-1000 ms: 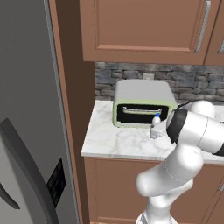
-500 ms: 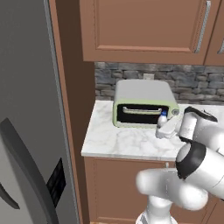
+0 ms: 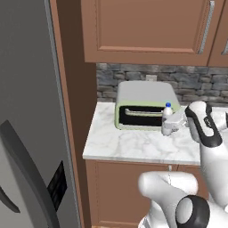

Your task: Take the bottled waters from the counter and place them in the freezer to freeze. Close the freezer door after placing the bottles.

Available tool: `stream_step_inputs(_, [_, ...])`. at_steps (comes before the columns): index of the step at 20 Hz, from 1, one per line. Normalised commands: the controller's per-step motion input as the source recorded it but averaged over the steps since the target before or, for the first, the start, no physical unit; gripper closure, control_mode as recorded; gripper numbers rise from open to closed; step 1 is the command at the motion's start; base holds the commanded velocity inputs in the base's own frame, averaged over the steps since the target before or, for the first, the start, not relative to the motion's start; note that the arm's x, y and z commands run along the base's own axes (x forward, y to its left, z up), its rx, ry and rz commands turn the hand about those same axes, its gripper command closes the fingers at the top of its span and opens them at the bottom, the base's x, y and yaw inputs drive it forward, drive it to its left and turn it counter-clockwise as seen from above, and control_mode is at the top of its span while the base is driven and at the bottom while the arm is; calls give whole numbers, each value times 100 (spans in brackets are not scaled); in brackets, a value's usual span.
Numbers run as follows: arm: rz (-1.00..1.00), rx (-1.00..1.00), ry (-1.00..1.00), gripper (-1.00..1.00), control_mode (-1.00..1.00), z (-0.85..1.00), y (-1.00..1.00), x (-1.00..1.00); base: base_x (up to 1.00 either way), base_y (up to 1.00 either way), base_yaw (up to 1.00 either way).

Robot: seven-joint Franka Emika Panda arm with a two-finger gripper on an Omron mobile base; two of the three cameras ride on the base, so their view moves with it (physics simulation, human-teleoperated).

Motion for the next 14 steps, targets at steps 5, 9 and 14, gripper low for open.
stream_step_inputs(5, [25,9,-6,100,-100,51,9,-81,0,0,0])
stream_step_inputs(9, [32,5,-18,100,-100,24,5,-68,0,0,0])
stream_step_inputs(14, [27,7,-12,100,-100,2,7,-32,0,0,0])
